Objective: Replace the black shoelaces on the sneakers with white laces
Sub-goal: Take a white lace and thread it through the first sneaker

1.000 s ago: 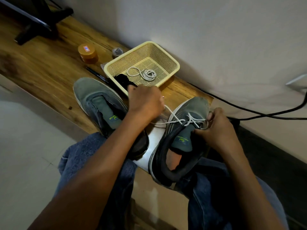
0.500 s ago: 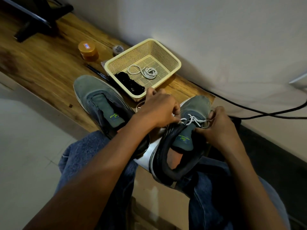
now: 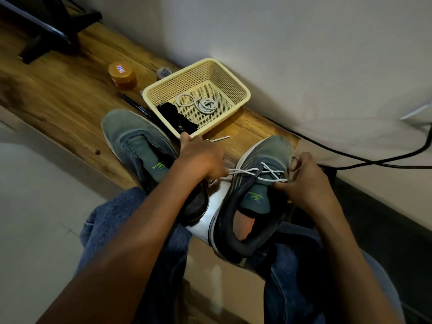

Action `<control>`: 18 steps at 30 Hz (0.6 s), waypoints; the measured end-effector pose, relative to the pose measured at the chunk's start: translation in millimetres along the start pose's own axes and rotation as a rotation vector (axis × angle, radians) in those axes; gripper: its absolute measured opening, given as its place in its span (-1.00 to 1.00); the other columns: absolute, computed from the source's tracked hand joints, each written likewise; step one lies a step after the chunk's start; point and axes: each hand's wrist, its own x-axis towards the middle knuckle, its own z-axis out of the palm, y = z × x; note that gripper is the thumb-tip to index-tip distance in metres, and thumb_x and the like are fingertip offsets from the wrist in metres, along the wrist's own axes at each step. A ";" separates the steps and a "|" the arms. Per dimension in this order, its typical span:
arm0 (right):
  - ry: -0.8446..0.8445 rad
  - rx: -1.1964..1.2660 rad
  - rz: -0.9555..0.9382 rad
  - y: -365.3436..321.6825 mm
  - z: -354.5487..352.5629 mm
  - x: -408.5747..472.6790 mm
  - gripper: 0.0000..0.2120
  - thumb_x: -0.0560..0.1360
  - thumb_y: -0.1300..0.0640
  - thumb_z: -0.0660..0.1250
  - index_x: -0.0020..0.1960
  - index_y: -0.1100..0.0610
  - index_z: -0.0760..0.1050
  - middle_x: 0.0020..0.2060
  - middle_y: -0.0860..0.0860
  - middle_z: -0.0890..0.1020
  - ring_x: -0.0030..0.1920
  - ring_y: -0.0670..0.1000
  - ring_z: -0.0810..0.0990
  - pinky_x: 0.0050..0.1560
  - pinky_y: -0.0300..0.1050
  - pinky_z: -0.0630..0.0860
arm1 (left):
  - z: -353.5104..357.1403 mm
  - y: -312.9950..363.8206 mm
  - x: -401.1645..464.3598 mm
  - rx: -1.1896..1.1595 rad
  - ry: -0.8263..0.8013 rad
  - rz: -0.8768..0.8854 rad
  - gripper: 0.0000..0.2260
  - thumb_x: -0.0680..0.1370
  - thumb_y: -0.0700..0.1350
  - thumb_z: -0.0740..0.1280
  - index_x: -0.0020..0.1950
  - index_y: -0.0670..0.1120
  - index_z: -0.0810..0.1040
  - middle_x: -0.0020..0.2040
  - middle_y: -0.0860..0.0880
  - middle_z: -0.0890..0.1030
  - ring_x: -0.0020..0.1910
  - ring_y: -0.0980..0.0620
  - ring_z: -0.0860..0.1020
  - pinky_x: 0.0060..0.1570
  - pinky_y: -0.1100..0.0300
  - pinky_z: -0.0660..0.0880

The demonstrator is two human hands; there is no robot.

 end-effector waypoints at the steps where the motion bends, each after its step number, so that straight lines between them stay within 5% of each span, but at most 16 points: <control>1: -0.009 -0.001 -0.004 -0.2 -0.3 0.1 -0.52 0.29 0.23 0.53 -0.20 0.01 0.20 -0.18 0.11 0.50 -0.13 0.20 0.54 -0.09 0.15 0.54 | 0.1 1.6 -0.2 -0.083 0.007 0.046 -0.76 0.55 0.11 0.24 0.18 0.12 0.52 0.22 0.04 0.54 0.33 -0.04 0.33 0.27 -0.03 0.11; 8: -0.039 -0.001 -0.003 0.7 -2.0 1.3 -0.53 0.29 0.21 0.55 -0.16 0.03 0.23 -0.22 0.06 0.48 -0.12 0.19 0.53 -0.06 0.19 0.54 | 3.6 17.0 -2.4 -0.328 0.067 0.233 -0.86 0.54 0.11 0.33 -0.02 0.08 0.59 -0.11 0.17 0.59 0.09 0.11 0.52 0.14 0.08 0.14; 12: -0.056 0.015 0.006 1.9 -2.5 1.4 -0.56 0.30 0.24 0.54 -0.08 0.11 0.27 -0.26 0.02 0.43 -0.17 0.13 0.48 -0.04 0.19 0.53 | 0.6 8.2 -1.5 -0.175 0.162 0.117 -0.86 0.54 0.11 0.33 -0.13 0.09 0.60 -0.01 0.13 0.63 0.14 0.04 0.50 0.24 0.00 0.13; 18: -0.061 0.010 0.009 2.1 -2.3 2.9 -0.56 0.30 0.23 0.55 -0.06 0.11 0.29 -0.24 0.03 0.43 -0.15 0.13 0.50 -0.02 0.19 0.53 | -3.5 4.8 -4.7 -0.097 0.019 0.038 -0.83 0.59 0.07 0.24 0.04 0.08 0.60 0.09 0.09 0.60 0.22 -0.03 0.49 0.30 -0.03 0.14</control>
